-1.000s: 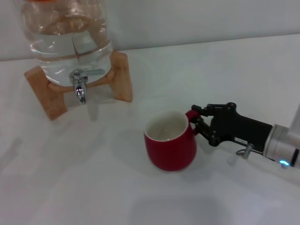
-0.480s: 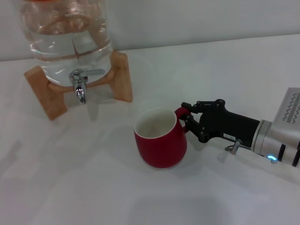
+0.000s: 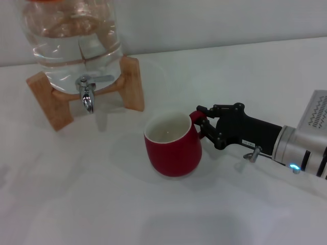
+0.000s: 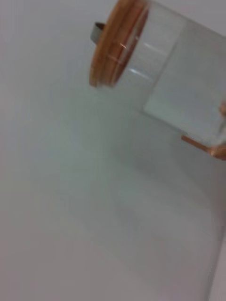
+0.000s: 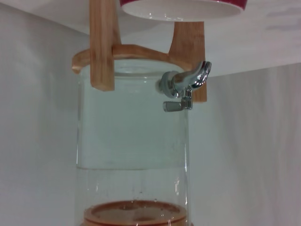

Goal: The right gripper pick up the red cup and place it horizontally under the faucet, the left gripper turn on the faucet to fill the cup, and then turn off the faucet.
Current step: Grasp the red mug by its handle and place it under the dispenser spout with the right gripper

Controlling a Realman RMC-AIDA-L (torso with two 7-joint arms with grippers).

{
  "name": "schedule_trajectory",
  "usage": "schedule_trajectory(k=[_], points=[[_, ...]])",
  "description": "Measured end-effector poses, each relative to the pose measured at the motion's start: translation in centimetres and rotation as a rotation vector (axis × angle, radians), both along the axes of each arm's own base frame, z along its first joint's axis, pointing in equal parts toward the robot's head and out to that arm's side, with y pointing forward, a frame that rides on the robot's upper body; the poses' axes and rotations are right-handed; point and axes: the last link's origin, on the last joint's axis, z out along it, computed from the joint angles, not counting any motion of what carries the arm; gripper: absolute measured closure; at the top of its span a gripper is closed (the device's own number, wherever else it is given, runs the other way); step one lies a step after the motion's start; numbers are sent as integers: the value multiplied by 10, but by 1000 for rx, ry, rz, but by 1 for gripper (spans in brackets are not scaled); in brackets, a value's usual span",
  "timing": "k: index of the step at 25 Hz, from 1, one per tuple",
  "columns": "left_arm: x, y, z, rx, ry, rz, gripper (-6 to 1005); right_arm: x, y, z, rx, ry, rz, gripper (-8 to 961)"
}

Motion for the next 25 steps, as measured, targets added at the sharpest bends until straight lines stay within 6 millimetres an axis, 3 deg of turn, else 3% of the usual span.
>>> schedule_trajectory(k=[25], points=[[-3,-5,-4,-17,-6,15,123,-51,27,-42,-97,-79,52,783]])
